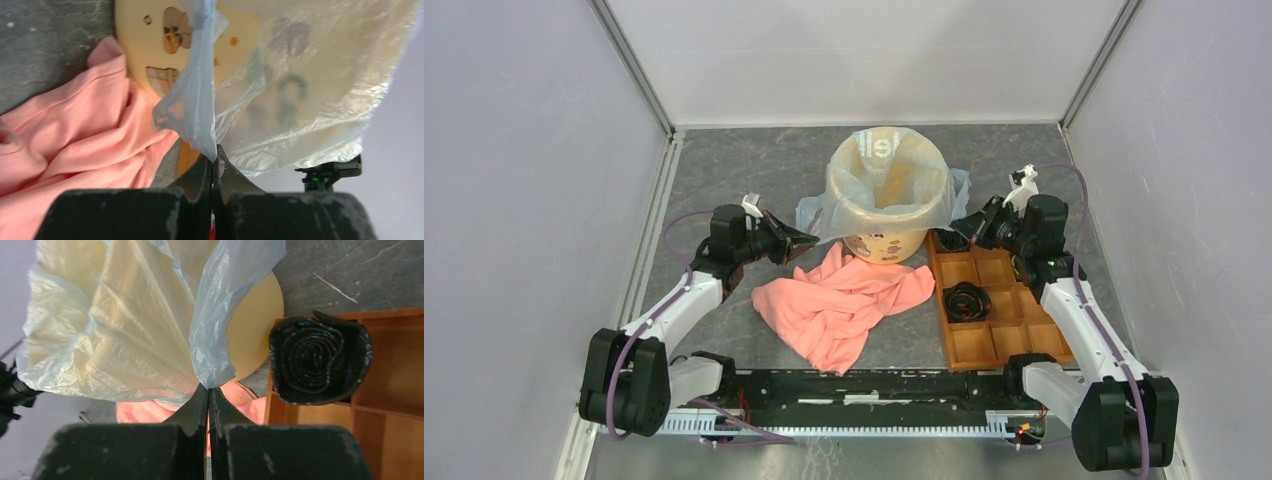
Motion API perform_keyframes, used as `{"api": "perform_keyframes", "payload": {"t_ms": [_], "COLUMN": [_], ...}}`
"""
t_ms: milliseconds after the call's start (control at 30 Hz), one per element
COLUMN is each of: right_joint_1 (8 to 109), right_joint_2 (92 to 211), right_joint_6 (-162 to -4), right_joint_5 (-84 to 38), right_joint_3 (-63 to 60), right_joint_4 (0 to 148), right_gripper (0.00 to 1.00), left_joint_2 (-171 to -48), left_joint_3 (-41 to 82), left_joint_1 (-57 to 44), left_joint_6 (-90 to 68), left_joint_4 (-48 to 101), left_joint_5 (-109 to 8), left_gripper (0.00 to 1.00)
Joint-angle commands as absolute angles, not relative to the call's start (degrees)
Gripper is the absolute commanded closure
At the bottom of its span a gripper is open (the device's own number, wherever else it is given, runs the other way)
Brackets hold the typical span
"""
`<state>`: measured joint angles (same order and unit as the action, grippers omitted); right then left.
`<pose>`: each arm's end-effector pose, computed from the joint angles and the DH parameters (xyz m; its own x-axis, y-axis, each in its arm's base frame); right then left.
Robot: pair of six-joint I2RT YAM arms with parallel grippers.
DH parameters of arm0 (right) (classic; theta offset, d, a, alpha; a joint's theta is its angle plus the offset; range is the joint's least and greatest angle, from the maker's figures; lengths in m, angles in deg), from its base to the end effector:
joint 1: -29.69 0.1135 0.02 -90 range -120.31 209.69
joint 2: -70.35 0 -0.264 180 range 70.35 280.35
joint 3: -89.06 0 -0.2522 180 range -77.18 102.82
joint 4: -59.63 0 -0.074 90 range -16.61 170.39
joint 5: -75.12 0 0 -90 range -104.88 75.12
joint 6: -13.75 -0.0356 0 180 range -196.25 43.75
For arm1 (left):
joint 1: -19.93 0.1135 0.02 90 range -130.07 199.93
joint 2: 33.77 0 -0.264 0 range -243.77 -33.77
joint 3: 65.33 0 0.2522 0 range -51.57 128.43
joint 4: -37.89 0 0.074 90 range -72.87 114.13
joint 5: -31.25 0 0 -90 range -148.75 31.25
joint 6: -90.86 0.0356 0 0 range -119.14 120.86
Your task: Put the trash bags into the trash bin
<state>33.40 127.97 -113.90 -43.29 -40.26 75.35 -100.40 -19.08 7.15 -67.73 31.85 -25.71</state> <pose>0.2246 0.0315 0.2654 -0.6068 0.4991 -0.6187 -0.1571 0.6877 0.7088 0.2343 -0.0731 0.2218 -0.7744 -0.6246 -0.1011 -0.1625 0.3506 -0.9223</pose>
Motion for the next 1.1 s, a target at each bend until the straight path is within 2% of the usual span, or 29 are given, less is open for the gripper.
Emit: {"api": "perform_keyframes", "payload": {"t_ms": [0, 200, 333, 533, 600, 700, 833, 967, 1067], "right_joint_1": [33.33, 33.69, 37.42, 40.37, 40.33, 40.41, 40.32, 41.18, 45.15], "right_joint_2": [129.07, 133.39, 139.37, 143.51, 141.56, 137.34, 132.68, 132.91, 135.20], "right_joint_6": [-104.92, -100.71, -98.19, -92.00, -89.13, -86.12, -83.65, -80.01, -77.06], "right_joint_5": [-43.30, -43.85, -44.45, -36.94, -31.26, -21.82, -8.52, -3.57, -4.69], "right_joint_3": [-39.70, -39.73, -37.83, -33.51, -32.19, -29.57, -23.59, -12.08, -3.63], "right_joint_4": [79.49, 76.27, 74.38, 80.82, 85.34, 92.66, 101.65, 108.20, 107.87], "right_gripper": [1.00, 1.00, 0.97, 0.80, 0.70, 0.53, 0.31, 0.22, 0.17], "left_joint_2": [-101.01, -105.43, -110.94, -116.94, -117.43, -116.12, -112.41, -107.20, -103.80], "left_joint_3": [-19.65, -19.11, -16.46, -12.44, -11.72, -11.96, -12.23, -13.05, -12.90], "left_joint_1": [7.18, 7.14, 7.04, 5.11, 5.16, 5.23, 5.29, 5.34, 5.34], "left_joint_6": [-59.71, -58.03, -57.93, -56.62, -55.47, -53.47, -50.50, -47.66, -45.40], "left_joint_4": [26.87, 27.03, 28.89, 29.62, 28.51, 26.72, 21.55, 16.79, 13.26], "left_joint_5": [-26.45, -29.52, -28.52, -28.38, -28.44, -29.76, -32.87, -37.54, -40.05], "left_gripper": [0.98, 0.98, 0.98, 0.98, 0.96, 0.88, 0.71, 0.44, 0.34]}}
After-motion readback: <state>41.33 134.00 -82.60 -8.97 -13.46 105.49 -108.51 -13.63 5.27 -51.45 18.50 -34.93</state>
